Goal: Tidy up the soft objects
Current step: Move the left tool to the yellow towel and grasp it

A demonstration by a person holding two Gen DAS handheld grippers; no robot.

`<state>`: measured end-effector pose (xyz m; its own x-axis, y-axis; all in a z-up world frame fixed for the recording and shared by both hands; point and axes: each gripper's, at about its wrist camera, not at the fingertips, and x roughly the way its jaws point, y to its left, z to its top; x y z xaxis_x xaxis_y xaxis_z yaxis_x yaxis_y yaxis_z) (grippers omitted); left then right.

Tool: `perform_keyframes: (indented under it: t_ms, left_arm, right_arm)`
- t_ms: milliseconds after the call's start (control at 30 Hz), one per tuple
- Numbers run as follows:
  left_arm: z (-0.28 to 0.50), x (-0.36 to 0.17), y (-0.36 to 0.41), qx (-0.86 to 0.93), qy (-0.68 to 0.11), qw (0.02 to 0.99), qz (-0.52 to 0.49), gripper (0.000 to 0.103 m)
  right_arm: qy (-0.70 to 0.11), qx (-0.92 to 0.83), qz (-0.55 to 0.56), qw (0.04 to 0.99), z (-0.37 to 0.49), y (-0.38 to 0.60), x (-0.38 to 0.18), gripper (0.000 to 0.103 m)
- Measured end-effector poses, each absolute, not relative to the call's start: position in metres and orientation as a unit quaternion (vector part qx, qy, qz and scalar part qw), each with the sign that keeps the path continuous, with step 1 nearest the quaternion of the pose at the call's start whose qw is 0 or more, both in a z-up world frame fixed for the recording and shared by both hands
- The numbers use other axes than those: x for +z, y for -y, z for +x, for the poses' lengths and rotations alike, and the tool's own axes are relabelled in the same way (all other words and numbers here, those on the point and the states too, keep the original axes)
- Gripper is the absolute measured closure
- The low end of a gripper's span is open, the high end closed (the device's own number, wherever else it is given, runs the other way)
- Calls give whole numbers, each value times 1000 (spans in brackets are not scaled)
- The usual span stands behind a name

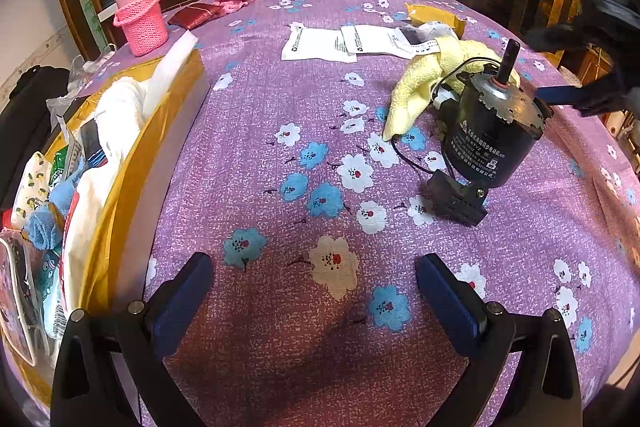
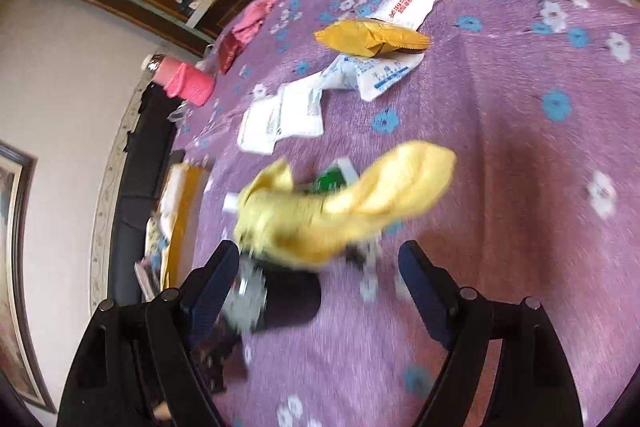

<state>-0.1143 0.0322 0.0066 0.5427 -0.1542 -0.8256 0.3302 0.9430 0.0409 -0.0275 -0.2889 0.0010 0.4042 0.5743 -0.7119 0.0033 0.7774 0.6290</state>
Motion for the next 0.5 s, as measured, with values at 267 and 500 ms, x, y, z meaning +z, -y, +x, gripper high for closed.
perform_keyframes:
  t_ms: [267, 500]
  left_arm:
    - [-115, 25, -59, -203, -474, 857, -20, 1]
    - [-109, 54, -58, -218, -444, 869, -6, 1]
  right_arm:
    - [-510, 302, 318, 740, 58, 216, 8, 16]
    - [-421, 324, 326, 782, 32, 244, 40, 16]
